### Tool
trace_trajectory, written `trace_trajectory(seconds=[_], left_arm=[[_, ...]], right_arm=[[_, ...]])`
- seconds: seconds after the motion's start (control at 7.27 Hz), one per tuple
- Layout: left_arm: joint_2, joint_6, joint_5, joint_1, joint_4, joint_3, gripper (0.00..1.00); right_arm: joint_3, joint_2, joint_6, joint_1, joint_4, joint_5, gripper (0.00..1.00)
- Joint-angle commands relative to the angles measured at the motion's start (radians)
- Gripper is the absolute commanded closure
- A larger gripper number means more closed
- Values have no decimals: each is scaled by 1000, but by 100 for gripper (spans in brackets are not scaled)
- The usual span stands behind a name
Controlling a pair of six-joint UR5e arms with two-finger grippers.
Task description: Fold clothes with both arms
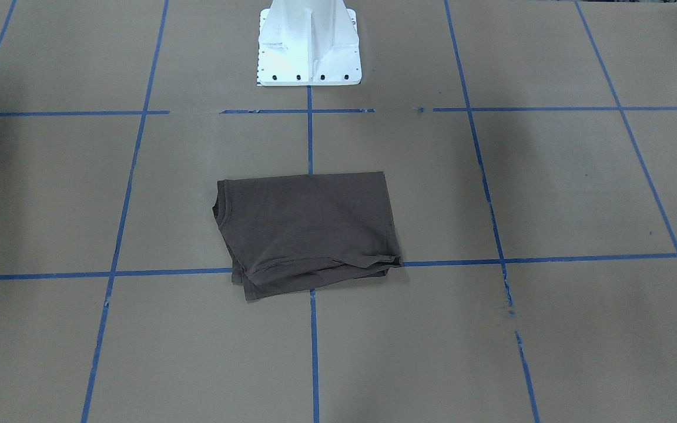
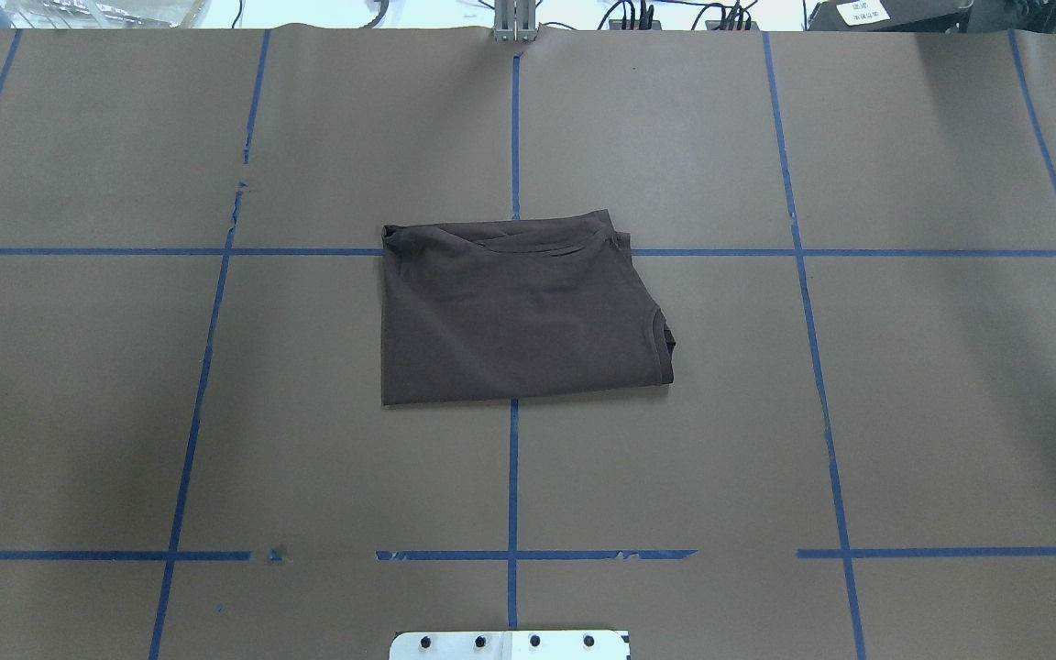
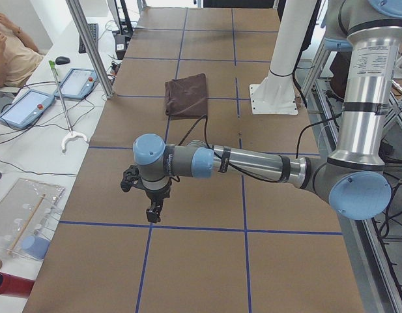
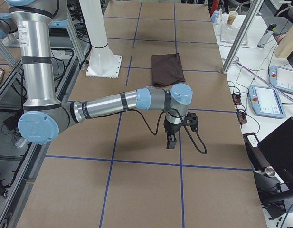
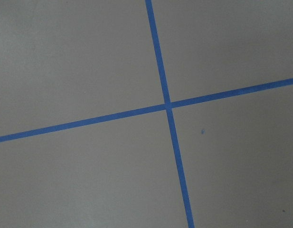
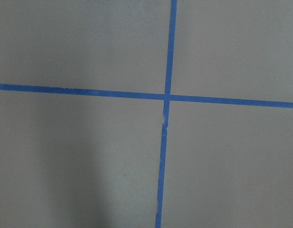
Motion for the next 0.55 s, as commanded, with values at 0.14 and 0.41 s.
trace_trajectory(seconds=[0.14,0.41], left_arm=[[-3,9,-5,2,21,-47,0],[11,9,-5,1,24,-63,0]], right_arm=[[-45,-6,-30,-23,1,60,0],[-44,6,-38,-23,3,63,0]])
